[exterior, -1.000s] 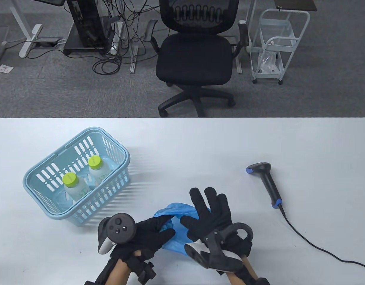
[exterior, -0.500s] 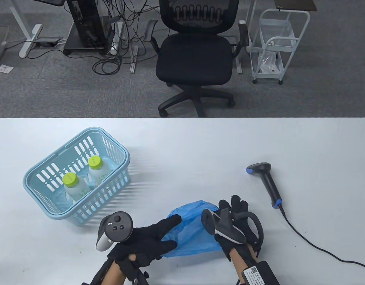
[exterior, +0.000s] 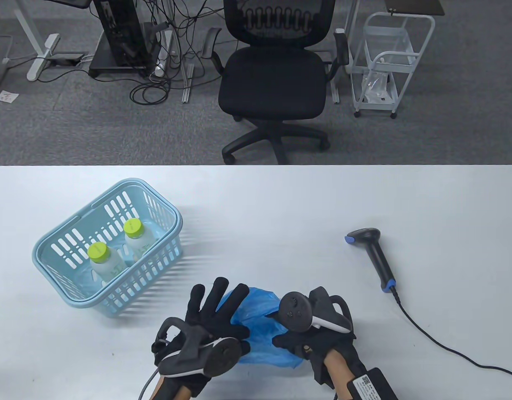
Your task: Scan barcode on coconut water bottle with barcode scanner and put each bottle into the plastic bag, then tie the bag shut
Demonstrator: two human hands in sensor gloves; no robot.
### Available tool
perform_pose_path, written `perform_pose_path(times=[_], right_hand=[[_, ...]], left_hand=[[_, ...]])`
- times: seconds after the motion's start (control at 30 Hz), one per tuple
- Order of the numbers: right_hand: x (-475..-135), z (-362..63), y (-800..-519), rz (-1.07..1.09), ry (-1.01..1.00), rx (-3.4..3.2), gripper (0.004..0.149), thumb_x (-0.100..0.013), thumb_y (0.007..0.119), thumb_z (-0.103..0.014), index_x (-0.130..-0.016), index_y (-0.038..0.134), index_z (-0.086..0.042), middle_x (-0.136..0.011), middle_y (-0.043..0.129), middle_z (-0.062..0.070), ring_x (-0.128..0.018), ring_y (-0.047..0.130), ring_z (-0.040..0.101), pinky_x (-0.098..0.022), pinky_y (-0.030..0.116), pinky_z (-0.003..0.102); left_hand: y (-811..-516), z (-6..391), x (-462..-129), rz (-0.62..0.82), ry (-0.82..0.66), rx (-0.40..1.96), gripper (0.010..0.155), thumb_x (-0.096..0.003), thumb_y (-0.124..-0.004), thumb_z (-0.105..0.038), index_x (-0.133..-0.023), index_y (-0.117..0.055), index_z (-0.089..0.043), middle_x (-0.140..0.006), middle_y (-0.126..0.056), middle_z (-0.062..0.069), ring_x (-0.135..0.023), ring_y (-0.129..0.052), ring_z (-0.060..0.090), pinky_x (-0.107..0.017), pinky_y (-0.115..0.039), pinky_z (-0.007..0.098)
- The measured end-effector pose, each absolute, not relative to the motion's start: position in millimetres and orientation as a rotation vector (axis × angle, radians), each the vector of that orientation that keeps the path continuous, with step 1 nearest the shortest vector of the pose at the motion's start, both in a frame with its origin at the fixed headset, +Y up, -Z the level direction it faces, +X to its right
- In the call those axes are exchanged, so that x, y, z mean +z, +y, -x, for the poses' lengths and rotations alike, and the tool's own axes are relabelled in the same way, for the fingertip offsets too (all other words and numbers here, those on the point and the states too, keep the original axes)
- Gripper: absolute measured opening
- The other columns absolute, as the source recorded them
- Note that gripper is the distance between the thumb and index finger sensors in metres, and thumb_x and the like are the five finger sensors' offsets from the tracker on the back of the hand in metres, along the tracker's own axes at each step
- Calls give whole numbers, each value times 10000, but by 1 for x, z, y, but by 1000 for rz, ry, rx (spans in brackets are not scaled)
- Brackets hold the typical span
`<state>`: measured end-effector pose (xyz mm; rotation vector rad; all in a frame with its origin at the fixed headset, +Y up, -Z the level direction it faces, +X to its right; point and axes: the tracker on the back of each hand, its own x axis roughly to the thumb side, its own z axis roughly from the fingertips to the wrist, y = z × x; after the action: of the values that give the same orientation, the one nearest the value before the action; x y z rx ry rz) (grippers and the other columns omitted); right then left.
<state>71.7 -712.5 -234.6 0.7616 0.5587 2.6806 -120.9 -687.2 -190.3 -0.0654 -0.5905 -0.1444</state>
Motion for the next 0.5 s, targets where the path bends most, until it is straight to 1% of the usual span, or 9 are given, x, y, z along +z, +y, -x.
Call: perform_pose_path(times=[0.03,0.07,0.13,0.2,0.3,0.37,0.43,0.47,0.5], right_hand=[[-232,-69,-710,-798,576,2640,704,-444,946,-433,-1042,623,-251,-562,909,-128,-763,951,170,-662,729,546],[-228,-64,-708,-854,605,2605,705,-443,946,-439,-1042,627,-247,-558,908,-129,-760,953,167,-660,731,545],[-224,-57,-707,-919,645,2599,702,-441,946,-447,-1040,635,-252,-550,906,-133,-757,953,162,-662,733,542],[-220,-51,-709,-970,708,2588,717,-436,946,-457,-1044,626,-251,-544,904,-137,-753,955,159,-661,735,540],[-218,-49,-712,-1045,817,2429,765,-405,942,-525,-1046,635,-241,-541,911,-139,-749,965,165,-652,734,547],[-222,-56,-712,-1017,825,2369,790,-386,945,-560,-1043,656,-230,-528,918,-130,-740,971,176,-643,735,555],[-225,-63,-712,-959,815,2450,805,-377,943,-580,-1046,655,-236,-543,916,-118,-749,964,194,-647,721,566],[-226,-67,-711,-912,801,2558,820,-373,938,-595,-1053,647,-242,-587,910,-97,-777,941,226,-654,695,587],[-226,-70,-710,-862,765,2731,832,-369,924,-618,-1061,629,-262,-675,886,-69,-824,900,270,-666,658,612]], left_hand=[[-691,121,-193,80,-565,-179,397,-616,-810,-579,-934,-926,-371,-1341,-166,77,-1150,-59,514,-705,-83,766],[-696,124,-198,113,-502,-213,441,-620,-806,-584,-988,-890,-356,-1344,-172,93,-1157,-83,525,-720,-111,771],[-704,133,-207,184,-406,-241,615,-629,-790,-592,-1163,-701,-300,-1348,-204,157,-1174,-184,558,-750,-215,784],[-714,146,-218,240,-343,-190,682,-626,-817,-572,-1210,-613,-284,-1347,-281,166,-1190,-308,555,-775,-330,778],[-728,165,-230,305,-273,-157,831,-620,-845,-550,-1268,-397,-284,-1347,-288,141,-1199,-359,533,-785,-382,771],[-735,176,-234,333,-230,-137,919,-625,-848,-545,-1273,-240,-309,-1348,-195,139,-1203,-287,526,-788,-347,775],[-738,184,-237,352,-227,-112,984,-636,-841,-528,-1262,-119,-293,-1325,-69,152,-1184,-165,534,-775,-267,786],[-738,185,-237,369,-254,-86,1011,-643,-839,-513,-1251,-64,-285,-1309,-13,159,-1174,-115,535,-766,-230,789],[-739,185,-237,385,-281,-58,1014,-653,-834,-489,-1237,-28,-293,-1299,17,156,-1166,-90,540,-761,-215,788]])
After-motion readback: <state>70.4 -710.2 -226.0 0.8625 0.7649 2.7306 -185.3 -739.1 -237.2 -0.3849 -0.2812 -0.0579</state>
